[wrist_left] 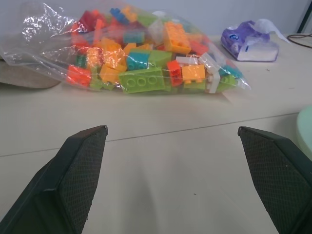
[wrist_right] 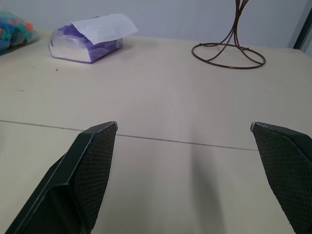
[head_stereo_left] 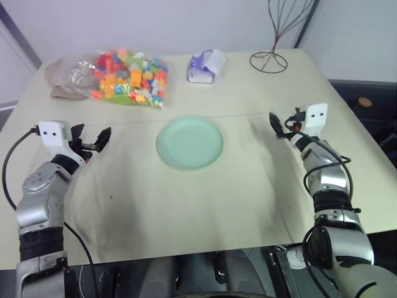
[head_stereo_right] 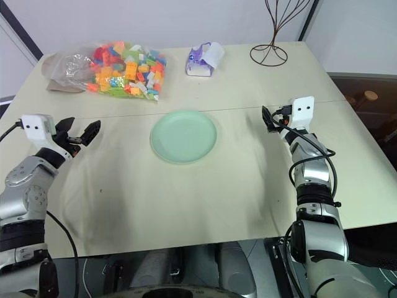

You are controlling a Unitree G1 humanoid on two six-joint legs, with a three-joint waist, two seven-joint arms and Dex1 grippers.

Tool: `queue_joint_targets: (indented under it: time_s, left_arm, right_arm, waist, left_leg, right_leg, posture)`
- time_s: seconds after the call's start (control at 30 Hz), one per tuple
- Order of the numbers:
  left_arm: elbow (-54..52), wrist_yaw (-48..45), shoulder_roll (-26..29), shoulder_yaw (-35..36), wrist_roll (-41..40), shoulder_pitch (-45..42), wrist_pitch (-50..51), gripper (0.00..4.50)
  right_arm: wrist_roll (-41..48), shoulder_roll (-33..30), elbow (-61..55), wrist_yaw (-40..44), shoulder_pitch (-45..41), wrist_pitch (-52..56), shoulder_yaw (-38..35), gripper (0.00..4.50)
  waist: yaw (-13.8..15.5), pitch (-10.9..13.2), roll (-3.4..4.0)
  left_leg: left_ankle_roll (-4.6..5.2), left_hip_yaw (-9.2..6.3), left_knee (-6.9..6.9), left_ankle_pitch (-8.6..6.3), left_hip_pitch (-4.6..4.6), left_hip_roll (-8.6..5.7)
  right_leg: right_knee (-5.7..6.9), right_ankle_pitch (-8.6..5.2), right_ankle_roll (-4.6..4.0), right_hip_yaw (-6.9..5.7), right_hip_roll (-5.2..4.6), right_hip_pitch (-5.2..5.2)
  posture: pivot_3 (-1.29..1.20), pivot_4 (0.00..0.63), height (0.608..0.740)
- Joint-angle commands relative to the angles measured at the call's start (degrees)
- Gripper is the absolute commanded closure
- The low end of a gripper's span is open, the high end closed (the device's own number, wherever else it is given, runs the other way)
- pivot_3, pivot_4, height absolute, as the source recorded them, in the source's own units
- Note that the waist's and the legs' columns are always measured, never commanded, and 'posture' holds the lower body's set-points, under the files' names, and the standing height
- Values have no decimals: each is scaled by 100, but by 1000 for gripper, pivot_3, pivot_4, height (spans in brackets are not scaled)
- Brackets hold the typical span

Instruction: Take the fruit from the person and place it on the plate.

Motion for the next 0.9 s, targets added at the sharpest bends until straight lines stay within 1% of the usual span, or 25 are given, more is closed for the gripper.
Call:
queue_joint_targets:
  time_s: [0.03,0.9]
  left_arm:
    - [-41,-32,116,112,-14,-86,-101,0]
    - [73,-73,130,96,22,-100,-188,0]
  right_arm:
    - [16,-26,-97,-14,-101,-101,-33,27]
    - [9,-51,-60,12,-95,-123,-33,27]
  waist:
    - [-1,0,0]
    - [-1,0,0]
  left_leg:
    - [0,0,0,0,0,0]
    - [0,0,0,0,2,0]
  right_leg:
    - [0,0,0,0,0,0]
    - [0,0,0,0,0,2]
  posture:
    - [0,150,740]
    - [0,150,740]
